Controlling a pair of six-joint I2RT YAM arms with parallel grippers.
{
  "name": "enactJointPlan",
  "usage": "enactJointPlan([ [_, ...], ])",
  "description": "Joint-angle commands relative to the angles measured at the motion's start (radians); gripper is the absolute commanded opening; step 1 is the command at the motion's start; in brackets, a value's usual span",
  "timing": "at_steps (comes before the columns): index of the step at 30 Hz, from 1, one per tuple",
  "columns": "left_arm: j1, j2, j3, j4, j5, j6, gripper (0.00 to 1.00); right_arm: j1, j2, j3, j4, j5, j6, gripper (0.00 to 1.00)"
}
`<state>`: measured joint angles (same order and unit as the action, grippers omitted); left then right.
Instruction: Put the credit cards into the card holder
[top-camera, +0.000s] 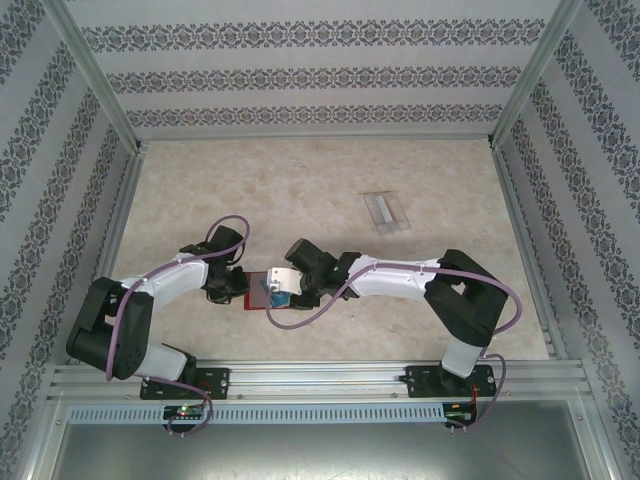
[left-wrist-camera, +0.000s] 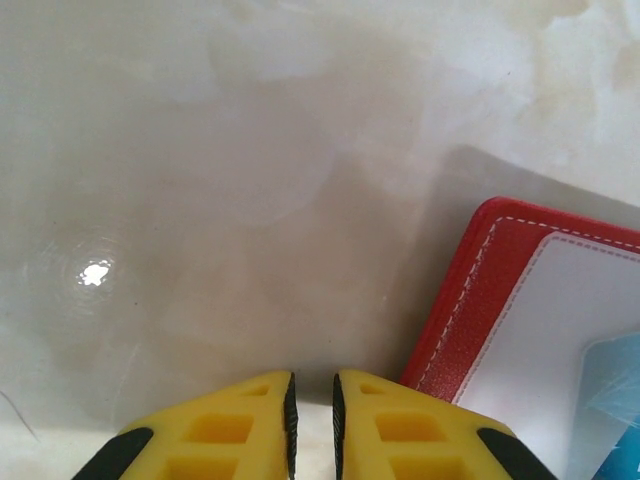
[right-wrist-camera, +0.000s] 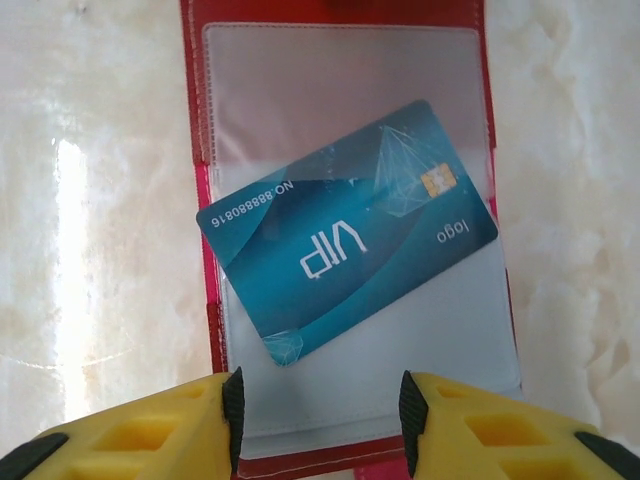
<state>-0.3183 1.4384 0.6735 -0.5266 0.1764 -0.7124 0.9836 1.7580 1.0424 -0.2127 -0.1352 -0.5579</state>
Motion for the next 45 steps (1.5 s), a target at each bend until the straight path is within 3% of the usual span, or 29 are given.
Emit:
enactJointPlan([
  [1, -0.025, 0.062, -0.052, 0.250, 0.232, -0.010, 0.20, -0.021, 0.040, 0.014, -0.011, -0.057, -0.204, 0.47],
  [5, -0.024, 0.070, -0.045, 0.243, 0.238, -0.006, 0.20, -0.045, 0.062, 0.024, -0.016, -0.168, -0.238, 0.47],
  [18, -0.022, 0.075, -0.055, 0.255, 0.234, -0.010, 0.20, -0.035, 0.148, 0.092, 0.004, -0.129, -0.156, 0.43],
  [32, -0.023, 0.048, -0.054, 0.251, 0.239, -0.008, 0.23, -0.057, -0.040, -0.050, 0.103, -0.193, -0.058, 0.43],
  [35, -0.023, 0.005, -0.056, 0.247, 0.236, -0.005, 0.30, -0.087, -0.099, -0.086, 0.153, -0.230, 0.101, 0.43],
  [39, -0.023, -0.024, -0.050, 0.225, 0.228, 0.002, 0.32, -0.114, -0.146, -0.049, 0.200, -0.155, 0.627, 0.42],
  [42, -0.022, -0.019, -0.048, 0.221, 0.231, 0.006, 0.31, -0.116, -0.124, -0.016, 0.180, -0.168, 1.044, 0.39],
  [45, -0.023, -0.024, -0.057, 0.226, 0.237, 0.001, 0.31, -0.109, -0.116, -0.035, 0.166, -0.119, 1.277, 0.38],
])
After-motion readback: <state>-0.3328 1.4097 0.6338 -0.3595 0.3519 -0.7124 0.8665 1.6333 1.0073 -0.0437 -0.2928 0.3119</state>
